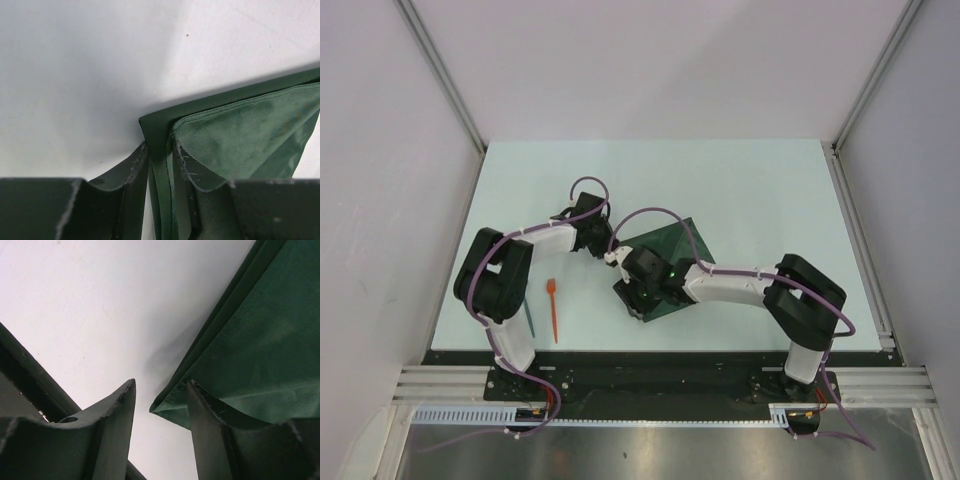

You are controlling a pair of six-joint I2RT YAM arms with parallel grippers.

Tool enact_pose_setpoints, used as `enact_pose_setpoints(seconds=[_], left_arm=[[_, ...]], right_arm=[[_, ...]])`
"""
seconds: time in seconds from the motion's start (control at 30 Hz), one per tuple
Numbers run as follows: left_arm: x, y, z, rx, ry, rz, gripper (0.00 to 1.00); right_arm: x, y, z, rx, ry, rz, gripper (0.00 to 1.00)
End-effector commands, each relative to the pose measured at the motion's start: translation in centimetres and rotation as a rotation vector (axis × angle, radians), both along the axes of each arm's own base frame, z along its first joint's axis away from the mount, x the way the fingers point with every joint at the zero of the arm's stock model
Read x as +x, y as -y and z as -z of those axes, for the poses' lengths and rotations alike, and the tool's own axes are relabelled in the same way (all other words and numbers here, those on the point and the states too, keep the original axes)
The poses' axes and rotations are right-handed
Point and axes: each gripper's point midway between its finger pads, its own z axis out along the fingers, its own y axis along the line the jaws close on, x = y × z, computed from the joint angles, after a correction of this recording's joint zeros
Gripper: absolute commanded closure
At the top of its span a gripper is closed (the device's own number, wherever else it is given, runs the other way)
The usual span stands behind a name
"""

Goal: Fold the napkin into a case and place the utensils inside
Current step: Turn over the upper triangle folded napkin at the center of the board.

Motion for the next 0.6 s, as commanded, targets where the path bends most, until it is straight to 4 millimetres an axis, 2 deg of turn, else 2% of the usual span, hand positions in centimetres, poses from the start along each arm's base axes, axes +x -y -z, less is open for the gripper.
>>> enact_pose_setpoints(seconds=[0.0,0.3,0.47,0.57], left_arm=[[-1.2,-1.5,1.3,0.082,-0.025,0.007,0.69],[-1.2,-1.3,1.5,0.076,-0.029,0.017,0.69],[-1.2,-1.2,1.6,0.072,-0.035,0.019,0.69],[-1.3,-1.2,1.6,0.07,-0.04,0.021,0.68]], right_arm=[[-0.3,-0.1,0.7,-0.043,0.026,0.005,0.49],[0.6,2.4,2.4,-0.165,0.07,0.059,0.5],[0.1,3.1,3.4,-0.19,0.058,0.036,0.52],[-0.4,3.9,4.7,-0.235,0.049,0.046,0.54]])
